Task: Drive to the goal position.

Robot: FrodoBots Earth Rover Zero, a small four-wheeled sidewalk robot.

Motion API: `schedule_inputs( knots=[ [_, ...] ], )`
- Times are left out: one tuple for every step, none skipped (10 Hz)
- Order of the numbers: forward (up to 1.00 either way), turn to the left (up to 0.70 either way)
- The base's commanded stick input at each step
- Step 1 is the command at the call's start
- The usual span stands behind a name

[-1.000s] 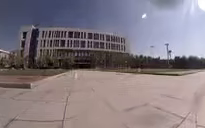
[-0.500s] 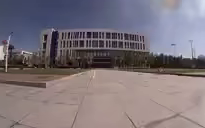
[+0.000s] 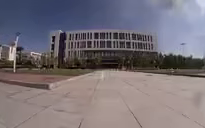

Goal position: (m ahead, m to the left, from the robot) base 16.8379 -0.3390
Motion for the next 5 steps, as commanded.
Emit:
schedule_inputs(
  knots=[
    [0.7,0.0],
    [0.7,0.0],
    [0.7,0.0],
    [0.7,0.0],
    [0.7,0.0]
  ],
)
